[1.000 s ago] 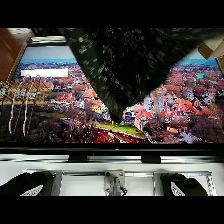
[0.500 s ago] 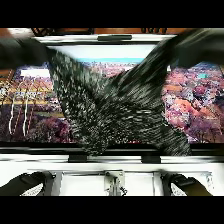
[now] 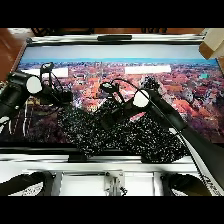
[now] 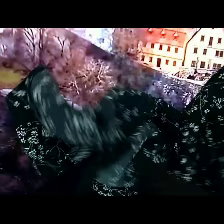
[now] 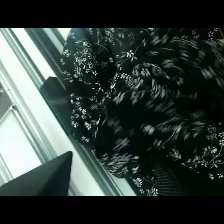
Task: Fold the shirts.
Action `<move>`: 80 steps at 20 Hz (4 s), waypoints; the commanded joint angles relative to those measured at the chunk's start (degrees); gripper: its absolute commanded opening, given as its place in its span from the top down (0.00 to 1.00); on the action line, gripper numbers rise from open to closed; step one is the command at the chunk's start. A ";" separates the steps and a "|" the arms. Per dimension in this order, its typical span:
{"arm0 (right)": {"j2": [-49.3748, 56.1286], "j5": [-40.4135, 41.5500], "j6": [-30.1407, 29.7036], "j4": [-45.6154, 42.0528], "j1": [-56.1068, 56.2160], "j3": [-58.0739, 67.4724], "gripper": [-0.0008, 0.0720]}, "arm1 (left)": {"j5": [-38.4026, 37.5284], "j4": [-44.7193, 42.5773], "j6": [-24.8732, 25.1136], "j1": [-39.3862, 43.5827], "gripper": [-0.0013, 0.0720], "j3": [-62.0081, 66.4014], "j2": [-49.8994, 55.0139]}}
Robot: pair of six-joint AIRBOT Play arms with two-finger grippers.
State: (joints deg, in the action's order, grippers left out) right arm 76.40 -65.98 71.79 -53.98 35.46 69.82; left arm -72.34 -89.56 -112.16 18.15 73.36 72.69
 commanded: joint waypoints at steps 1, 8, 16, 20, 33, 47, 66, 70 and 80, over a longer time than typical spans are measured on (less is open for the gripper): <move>-0.39 -3.23 1.38 -5.49 -1.64 1.18 0.15 | 0.00 -0.31 -0.57 -1.36 0.08 0.24 0.72; -14.99 -14.40 10.34 -37.68 -30.58 6.01 0.15 | -11.47 10.34 5.25 1.44 0.08 7.28 0.15; -11.96 -12.72 6.25 -8.74 -61.22 -12.70 0.15 | 11.13 20.37 5.20 20.24 0.06 -5.55 7.85; -6.88 -9.46 5.51 -8.92 -55.41 -12.92 0.15 | 18.14 22.34 8.46 21.22 0.07 -5.55 10.88; 8.74 2.86 10.69 -9.09 -30.42 -12.90 0.23 | 16.52 22.29 12.39 16.11 0.91 -5.51 7.98; -3.87 -0.09 8.31 -15.96 -34.34 20.92 0.91 | 16.55 18.95 20.04 4.76 0.92 24.26 -0.17; -25.97 -26.67 23.17 -27.78 -34.27 25.35 0.91 | 17.42 19.17 17.40 -13.20 0.91 37.90 7.98; -24.79 -7.67 23.17 -17.25 -34.21 -2.08 0.91 | 4.24 19.87 18.69 -8.46 0.91 37.90 19.91; -13.77 11.21 15.06 0.28 -30.71 -19.39 0.44 | -11.39 20.13 14.99 -3.19 0.05 42.40 32.87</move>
State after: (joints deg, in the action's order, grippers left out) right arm 61.28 -60.16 90.26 -58.00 3.68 51.86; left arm -79.18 -69.58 -96.99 14.44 112.95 104.33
